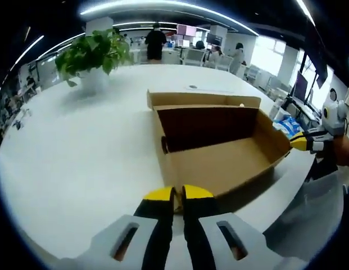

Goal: Operate the shoe box by opening the lid, removing the specified soft item, and placing it in the target area until the item is outside and the box remains undamaged.

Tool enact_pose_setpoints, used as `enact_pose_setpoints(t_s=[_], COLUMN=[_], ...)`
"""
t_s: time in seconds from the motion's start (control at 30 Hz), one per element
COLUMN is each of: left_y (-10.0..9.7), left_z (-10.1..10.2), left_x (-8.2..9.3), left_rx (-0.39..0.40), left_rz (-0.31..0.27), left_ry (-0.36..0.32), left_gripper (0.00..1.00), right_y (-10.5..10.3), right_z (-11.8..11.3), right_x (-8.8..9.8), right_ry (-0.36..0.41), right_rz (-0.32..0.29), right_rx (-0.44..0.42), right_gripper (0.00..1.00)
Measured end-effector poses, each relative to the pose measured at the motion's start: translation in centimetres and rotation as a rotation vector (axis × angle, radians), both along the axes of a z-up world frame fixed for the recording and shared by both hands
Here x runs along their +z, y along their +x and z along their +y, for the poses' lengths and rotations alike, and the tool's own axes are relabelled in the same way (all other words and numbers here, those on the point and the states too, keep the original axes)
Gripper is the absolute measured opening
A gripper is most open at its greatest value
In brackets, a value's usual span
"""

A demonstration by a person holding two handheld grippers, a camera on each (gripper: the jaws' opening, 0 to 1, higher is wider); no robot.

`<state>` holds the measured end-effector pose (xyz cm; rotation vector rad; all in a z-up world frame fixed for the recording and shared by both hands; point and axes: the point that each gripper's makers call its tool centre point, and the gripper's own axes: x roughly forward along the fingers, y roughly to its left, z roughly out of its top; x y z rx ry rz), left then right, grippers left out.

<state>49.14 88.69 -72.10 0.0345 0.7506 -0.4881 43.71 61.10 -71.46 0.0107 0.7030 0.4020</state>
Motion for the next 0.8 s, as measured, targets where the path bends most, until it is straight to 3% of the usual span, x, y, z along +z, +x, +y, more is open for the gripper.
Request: enact_pose_setpoints(t_s=[0.1, 0.27, 0.4, 0.6, 0.8], left_y=[-0.1, 0.1, 0.1, 0.0, 0.0], left_z=[0.0, 0.2, 0.3, 0.2, 0.3], left_x=[0.1, 0.2, 0.2, 0.2, 0.2], left_rx=[0.037, 0.081, 0.107, 0.137, 0.191], left_rz=[-0.016, -0.032, -0.043, -0.066, -0.083], left_ry=[-0.004, -0.027, -0.061, -0.040, -0.032], left_gripper=[0.02, 0.01, 0.01, 0.00, 0.00], right_y=[0.1, 0.6, 1.7, 3.3, 6.0], right_z=[0.0, -0.2, -0.9, -1.6, -3.0], right_x=[-0.1, 0.3, 1.2, 2.5, 5.0], right_ry=[0.015, 0.001, 0.002, -0.020, -0.050], right_rz=[0.035, 0.038, 0.024, 0.008, -0.050], right_rx=[-0.005, -0.003, -0.021, -0.021, -0.002], right_gripper=[0.08, 0.08, 0.08, 0.08, 0.08])
